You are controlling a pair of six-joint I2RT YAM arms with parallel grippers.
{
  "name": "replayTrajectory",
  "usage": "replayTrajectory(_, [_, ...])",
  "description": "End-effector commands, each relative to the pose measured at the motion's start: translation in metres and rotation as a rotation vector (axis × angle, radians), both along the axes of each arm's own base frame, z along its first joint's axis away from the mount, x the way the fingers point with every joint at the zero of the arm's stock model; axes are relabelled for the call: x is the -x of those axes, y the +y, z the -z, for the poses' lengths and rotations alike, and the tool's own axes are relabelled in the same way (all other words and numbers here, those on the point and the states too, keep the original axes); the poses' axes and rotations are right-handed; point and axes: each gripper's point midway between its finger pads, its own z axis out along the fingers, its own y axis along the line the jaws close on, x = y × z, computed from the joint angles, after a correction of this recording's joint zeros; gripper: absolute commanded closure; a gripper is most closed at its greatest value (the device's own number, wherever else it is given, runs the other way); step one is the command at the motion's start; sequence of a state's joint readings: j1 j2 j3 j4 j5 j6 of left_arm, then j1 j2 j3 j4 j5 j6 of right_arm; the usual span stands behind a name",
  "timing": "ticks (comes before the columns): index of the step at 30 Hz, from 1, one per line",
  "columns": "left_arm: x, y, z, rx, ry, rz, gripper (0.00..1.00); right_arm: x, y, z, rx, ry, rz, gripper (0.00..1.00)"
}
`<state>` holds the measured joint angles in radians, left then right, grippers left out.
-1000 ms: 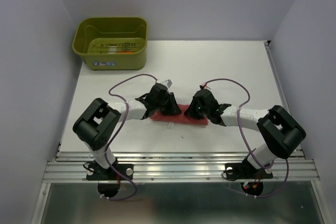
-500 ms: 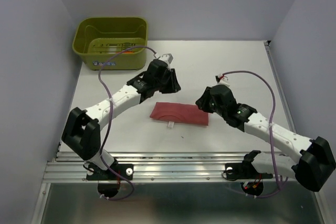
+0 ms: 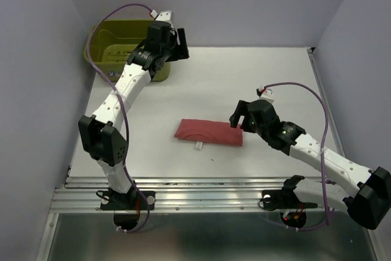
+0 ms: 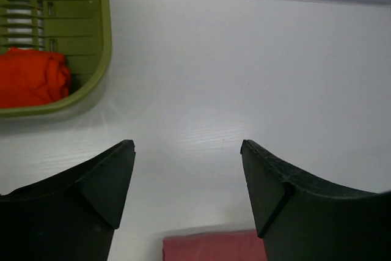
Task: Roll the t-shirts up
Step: Move the bin to the center of the board.
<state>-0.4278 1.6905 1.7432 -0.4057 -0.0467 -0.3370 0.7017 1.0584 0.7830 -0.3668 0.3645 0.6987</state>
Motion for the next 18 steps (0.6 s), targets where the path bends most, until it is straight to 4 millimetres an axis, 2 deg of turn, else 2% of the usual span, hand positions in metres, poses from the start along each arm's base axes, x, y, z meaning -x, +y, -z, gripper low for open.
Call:
replayTrajectory(1, [-0.031, 0.025, -0.022, -0.13, -0.066, -0.067, 0.16, 0.001, 0.004, -0.005, -0.008, -0.007, -0.019, 0.14])
replayTrajectory(3, [-0.049, 0.032, -0.011, -0.161, -0.053, -0.084, 0.08, 0.001, 0.006, -0.003, -0.009, 0.005, -0.028, 0.13])
replayTrajectory(4, [-0.057, 0.036, -0.021, -0.165, -0.075, -0.094, 0.07, 0.001, 0.007, -0.004, -0.013, 0.005, -0.028, 0.12])
replayTrajectory(5, [-0.071, 0.043, -0.005, -0.188, -0.047, -0.105, 0.04, 0.001, 0.009, -0.003, -0.015, 0.01, -0.032, 0.11])
replayTrajectory(6, [-0.076, 0.04, -0.001, -0.193, -0.041, -0.097, 0.03, 0.001, 0.009, -0.004, -0.018, 0.012, -0.033, 0.11])
replayTrajectory(7, [-0.084, 0.047, -0.008, -0.188, -0.053, -0.106, 0.03, 0.0, 0.011, -0.005, -0.023, 0.01, -0.035, 0.1])
replayTrajectory(8, [-0.095, 0.047, 0.008, -0.202, -0.027, -0.104, 0.02, 0.0, 0.011, -0.006, -0.025, 0.009, -0.036, 0.09])
replayTrajectory(11, [-0.115, 0.054, 0.022, -0.235, -0.019, -0.107, 0.02, 0.001, 0.012, -0.008, -0.037, 0.01, -0.037, 0.07])
replayTrajectory(14, [-0.125, 0.053, 0.038, -0.247, 0.002, -0.089, 0.02, 0.002, 0.012, -0.007, -0.042, 0.016, -0.031, 0.07])
replayTrajectory(18, [-0.125, 0.042, 0.064, -0.216, 0.064, -0.032, 0.05, 0.003, 0.01, -0.008, -0.05, 0.016, -0.025, 0.05])
